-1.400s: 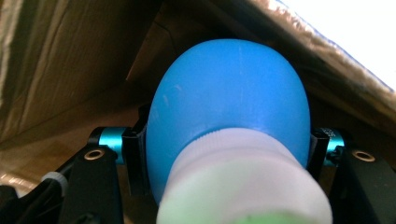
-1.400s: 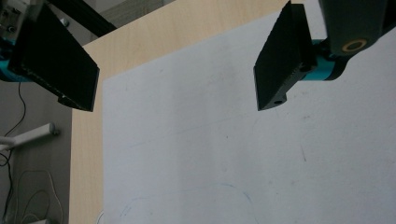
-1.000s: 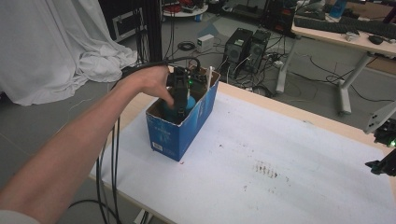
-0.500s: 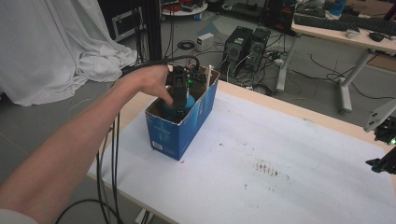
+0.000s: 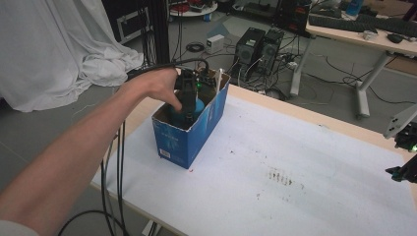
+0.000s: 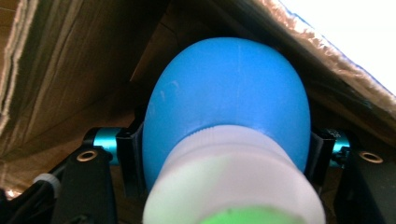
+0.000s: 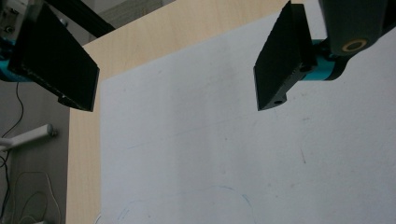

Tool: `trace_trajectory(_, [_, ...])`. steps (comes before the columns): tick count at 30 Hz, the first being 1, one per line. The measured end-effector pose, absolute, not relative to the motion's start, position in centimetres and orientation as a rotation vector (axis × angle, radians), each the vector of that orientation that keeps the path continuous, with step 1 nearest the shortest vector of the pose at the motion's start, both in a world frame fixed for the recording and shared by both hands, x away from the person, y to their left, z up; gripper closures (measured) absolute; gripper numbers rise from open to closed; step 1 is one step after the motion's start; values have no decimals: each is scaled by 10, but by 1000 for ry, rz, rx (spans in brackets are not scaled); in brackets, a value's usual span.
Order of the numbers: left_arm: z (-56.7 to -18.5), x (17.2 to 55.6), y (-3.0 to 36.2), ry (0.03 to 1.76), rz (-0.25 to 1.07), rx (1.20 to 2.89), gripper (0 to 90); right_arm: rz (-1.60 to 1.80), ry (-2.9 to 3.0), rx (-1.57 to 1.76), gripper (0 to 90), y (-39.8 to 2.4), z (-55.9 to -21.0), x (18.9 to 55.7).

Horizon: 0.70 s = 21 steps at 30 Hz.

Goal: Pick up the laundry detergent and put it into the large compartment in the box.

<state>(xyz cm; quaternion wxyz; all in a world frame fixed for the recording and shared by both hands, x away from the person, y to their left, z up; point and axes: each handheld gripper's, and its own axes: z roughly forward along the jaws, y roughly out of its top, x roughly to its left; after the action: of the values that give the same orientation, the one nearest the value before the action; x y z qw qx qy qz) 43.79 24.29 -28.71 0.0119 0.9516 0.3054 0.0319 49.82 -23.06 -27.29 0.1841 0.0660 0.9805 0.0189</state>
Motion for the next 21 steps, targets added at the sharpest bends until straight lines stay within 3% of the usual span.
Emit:
trace_trajectory(11, [-278,436,249,977,92,2921,283,49,2764,176,134,-229,-272,497])
trace_trajectory(21, [-268,434,248,973,97,2918,281,56,2760,175,134,-229,-271,495])
